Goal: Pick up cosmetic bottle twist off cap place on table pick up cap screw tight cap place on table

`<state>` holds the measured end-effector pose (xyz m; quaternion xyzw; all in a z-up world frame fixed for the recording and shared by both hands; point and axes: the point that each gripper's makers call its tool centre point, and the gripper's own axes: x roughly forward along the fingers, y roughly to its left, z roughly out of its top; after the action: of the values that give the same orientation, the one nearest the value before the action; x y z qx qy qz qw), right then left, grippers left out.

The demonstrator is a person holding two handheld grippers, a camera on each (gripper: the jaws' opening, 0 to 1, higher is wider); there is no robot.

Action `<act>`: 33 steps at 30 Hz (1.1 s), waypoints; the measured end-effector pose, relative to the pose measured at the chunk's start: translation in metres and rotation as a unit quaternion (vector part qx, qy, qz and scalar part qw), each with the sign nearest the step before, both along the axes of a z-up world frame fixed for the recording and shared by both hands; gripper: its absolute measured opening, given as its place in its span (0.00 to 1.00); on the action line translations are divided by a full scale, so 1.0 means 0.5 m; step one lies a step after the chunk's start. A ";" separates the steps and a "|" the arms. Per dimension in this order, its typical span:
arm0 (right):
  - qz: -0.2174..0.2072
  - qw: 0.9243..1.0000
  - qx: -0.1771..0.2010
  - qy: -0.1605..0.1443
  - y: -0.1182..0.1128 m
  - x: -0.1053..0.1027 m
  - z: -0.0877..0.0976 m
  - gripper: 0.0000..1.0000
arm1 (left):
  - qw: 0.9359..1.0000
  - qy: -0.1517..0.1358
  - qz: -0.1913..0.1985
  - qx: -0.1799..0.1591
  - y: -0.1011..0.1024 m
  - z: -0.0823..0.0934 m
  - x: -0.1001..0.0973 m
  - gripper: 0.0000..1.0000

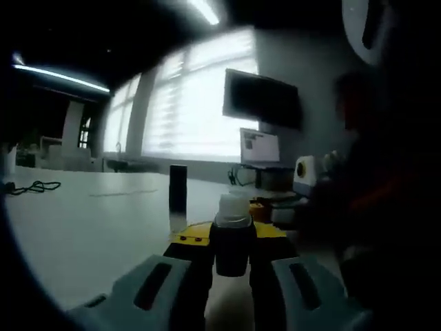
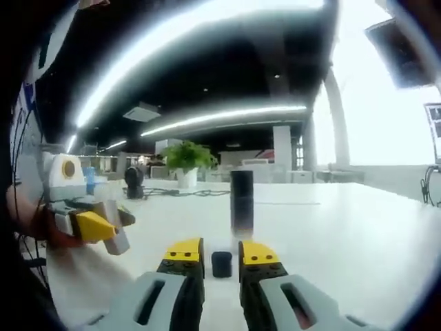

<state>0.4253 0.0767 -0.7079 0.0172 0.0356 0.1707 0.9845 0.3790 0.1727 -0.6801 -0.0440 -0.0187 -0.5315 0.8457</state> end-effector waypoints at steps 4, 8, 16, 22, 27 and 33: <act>0.002 0.999 -0.038 0.027 0.013 0.015 -0.027 0.13 | 1.000 0.001 0.001 0.003 -0.001 -0.004 0.000 0.09; 0.009 0.995 -0.078 0.056 0.031 0.028 -0.058 0.14 | 1.000 0.010 0.003 0.001 0.001 -0.007 0.003 0.09; -0.001 0.994 -0.089 0.070 0.038 0.049 -0.069 0.13 | 1.000 0.010 0.000 -0.001 0.000 -0.006 0.002 0.09; -0.005 0.993 -0.091 0.070 0.032 0.047 -0.069 0.09 | 1.000 0.009 0.000 0.006 -0.001 -0.010 0.002 0.09; -0.001 0.994 -0.086 0.063 0.030 0.044 -0.063 0.08 | 1.000 -0.004 0.002 0.020 -0.002 -0.016 0.004 0.09; 0.001 0.999 -0.034 0.032 0.027 0.033 -0.021 0.08 | 1.000 -0.002 -0.001 0.028 -0.006 -0.021 0.000 0.09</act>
<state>0.4418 0.0900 -0.7186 -0.0110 0.0732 0.1693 0.9828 0.3791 0.1695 -0.6907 -0.0192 -0.0059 -0.5328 0.8460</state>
